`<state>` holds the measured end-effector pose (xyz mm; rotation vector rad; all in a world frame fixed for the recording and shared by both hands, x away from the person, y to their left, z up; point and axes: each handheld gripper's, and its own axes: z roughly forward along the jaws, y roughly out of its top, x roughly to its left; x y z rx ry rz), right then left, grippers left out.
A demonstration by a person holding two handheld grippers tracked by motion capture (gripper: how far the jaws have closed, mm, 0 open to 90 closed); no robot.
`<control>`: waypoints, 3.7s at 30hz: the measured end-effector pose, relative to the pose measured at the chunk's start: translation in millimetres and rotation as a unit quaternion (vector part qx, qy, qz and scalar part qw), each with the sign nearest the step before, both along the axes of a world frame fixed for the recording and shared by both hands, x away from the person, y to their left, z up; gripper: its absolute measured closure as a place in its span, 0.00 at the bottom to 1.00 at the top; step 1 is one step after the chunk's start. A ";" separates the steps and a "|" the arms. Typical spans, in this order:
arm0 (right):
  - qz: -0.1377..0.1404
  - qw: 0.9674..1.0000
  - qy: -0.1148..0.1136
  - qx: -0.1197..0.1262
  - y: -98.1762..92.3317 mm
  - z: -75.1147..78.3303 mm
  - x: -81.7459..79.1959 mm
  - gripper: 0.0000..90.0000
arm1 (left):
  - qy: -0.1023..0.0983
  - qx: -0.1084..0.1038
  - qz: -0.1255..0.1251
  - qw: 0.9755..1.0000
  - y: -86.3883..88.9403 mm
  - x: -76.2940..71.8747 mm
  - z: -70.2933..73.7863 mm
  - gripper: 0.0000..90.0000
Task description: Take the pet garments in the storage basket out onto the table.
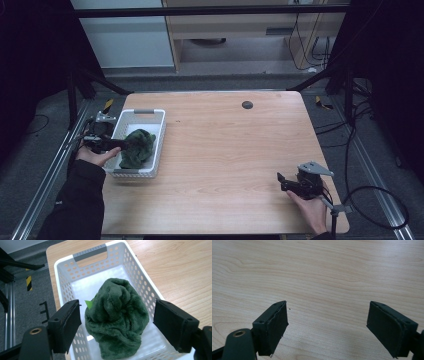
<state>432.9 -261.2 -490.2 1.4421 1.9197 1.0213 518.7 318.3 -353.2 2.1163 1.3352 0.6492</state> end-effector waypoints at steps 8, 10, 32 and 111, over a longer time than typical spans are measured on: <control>0.001 1.000 0.004 0.002 0.6 0.1 -0.1 0.18 | 0.007 0.007 0.001 1.000 -4.1 10.9 -0.5 0.23; 0.000 1.000 0.003 0.002 0.3 0.2 -0.1 0.18 | 0.008 0.008 0.002 1.000 -5.2 13.4 -0.9 0.23; 0.001 1.000 0.004 -0.001 0.4 -0.6 0.4 0.18 | 0.045 0.020 0.013 0.999 -5.3 49.0 -13.2 0.24; 0.003 1.000 0.014 -0.005 2.1 -2.0 1.1 0.17 | 0.099 0.018 -0.018 0.995 -3.1 57.1 -35.0 0.83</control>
